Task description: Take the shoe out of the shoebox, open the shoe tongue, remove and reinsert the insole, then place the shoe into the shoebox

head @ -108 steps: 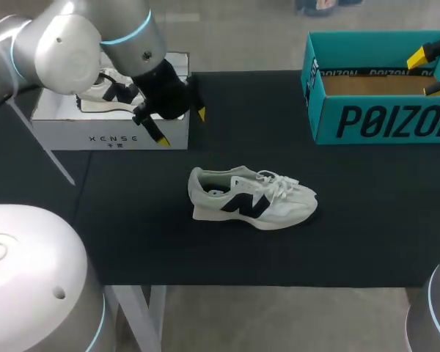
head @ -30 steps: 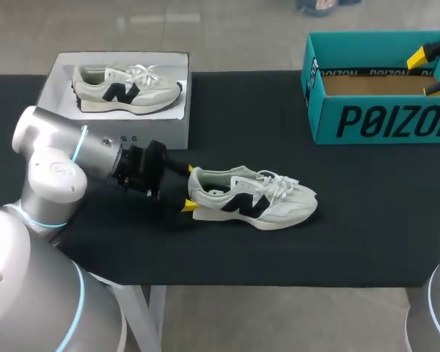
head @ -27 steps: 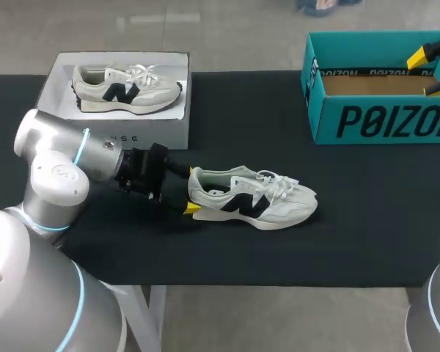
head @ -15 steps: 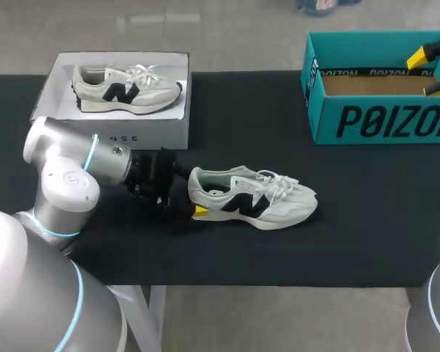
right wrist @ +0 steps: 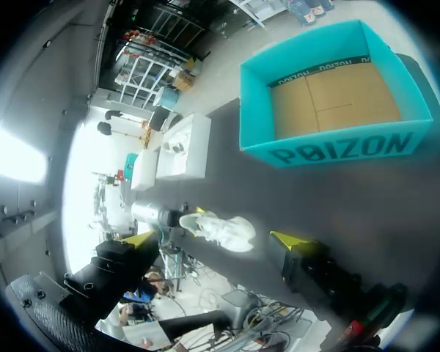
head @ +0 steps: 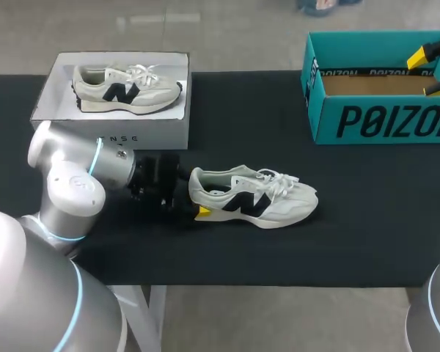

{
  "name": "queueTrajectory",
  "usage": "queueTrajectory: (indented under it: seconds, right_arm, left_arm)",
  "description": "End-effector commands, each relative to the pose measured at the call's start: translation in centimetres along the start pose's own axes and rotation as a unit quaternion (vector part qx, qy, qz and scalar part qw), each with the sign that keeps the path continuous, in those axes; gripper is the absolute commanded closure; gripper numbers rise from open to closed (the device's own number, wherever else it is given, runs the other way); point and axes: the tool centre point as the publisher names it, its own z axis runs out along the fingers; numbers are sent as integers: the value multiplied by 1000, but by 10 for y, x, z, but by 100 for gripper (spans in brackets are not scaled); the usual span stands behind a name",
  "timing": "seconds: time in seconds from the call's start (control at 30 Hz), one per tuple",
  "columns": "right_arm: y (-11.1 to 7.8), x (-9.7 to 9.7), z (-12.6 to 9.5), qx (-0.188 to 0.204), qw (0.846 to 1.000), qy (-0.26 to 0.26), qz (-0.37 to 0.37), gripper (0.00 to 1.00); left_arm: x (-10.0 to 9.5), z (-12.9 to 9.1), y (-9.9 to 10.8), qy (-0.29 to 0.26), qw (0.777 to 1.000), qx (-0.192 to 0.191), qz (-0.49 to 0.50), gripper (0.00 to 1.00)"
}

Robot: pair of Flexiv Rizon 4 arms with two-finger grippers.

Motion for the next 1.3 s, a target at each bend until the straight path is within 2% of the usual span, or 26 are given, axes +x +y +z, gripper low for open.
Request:
queueTrajectory:
  seconds: [0.03, 0.13, 0.17, 0.23, 0.27, 0.33, 0.37, 0.4, 0.47, 0.5, 0.57, 1.13, 1.17, 1.23, 1.27, 1.3]
  right_arm:
    - [0, 0, 0, 0, 1000, -1, 0, 0]
    - [0, 0, 0, 0, 1000, -1, 0, 0]
    - [6, 13, 0, -3, 1000, -17, -15, 0]
    - [10, 36, 5, -18, 994, -108, -27, 0]
    - [9, 45, 9, -24, 992, -122, -16, 0]
    - [4, 61, 23, -33, 980, -195, -15, 0]
    - [1, 66, 27, -33, 980, -195, -7, 0]
    - [-5, 73, 40, -33, 971, -235, -2, 0]
    - [-16, 81, 57, -34, 961, -273, 20, 0]
    - [-21, 83, 67, -40, 945, -323, 30, 0]
    - [-32, 85, 86, -20, 925, -375, 51, 0]
    - [-32, 85, 86, -20, 925, -375, 51, 0]
    - [-37, 90, 92, -22, 907, -418, 52, 0]
    - [-48, 103, 105, -31, 908, -416, 30, 0]
    - [-54, 108, 113, -30, 898, -438, 17, 0]
    - [-60, 112, 120, -25, 905, -425, 14, 0]
  left_arm:
    - [2, 5, 2, -1, 1000, 0, 0, 100]
    - [2, 5, 2, -1, 1000, 0, 0, 100]
    - [2, 5, 2, -1, 1000, 0, 0, 100]
    - [2, 5, 2, -1, 1000, 0, 0, 100]
    - [2, 5, 2, -1, 1000, 0, 0, 100]
    - [2, 5, 2, -1, 1000, 0, 0, 100]
    - [2, 5, 2, -1, 1000, 0, 0, 100]
    - [2, 5, 2, -1, 1000, 0, 0, 100]
    - [2, 5, 2, -1, 1000, 0, 0, 100]
    - [2, 5, 2, -1, 1000, 0, 0, 100]
    - [2, 5, 2, -1, 1000, 0, 0, 100]
    - [2, 5, 2, -1, 1000, 0, 0, 100]
    - [2, 5, 2, -1, 1000, 0, 0, 100]
    - [2, 5, 2, -1, 1000, 0, 0, 100]
    - [2, 5, 2, -1, 1000, 0, 0, 100]
    - [2, 5, 2, -1, 1000, 0, 0, 100]
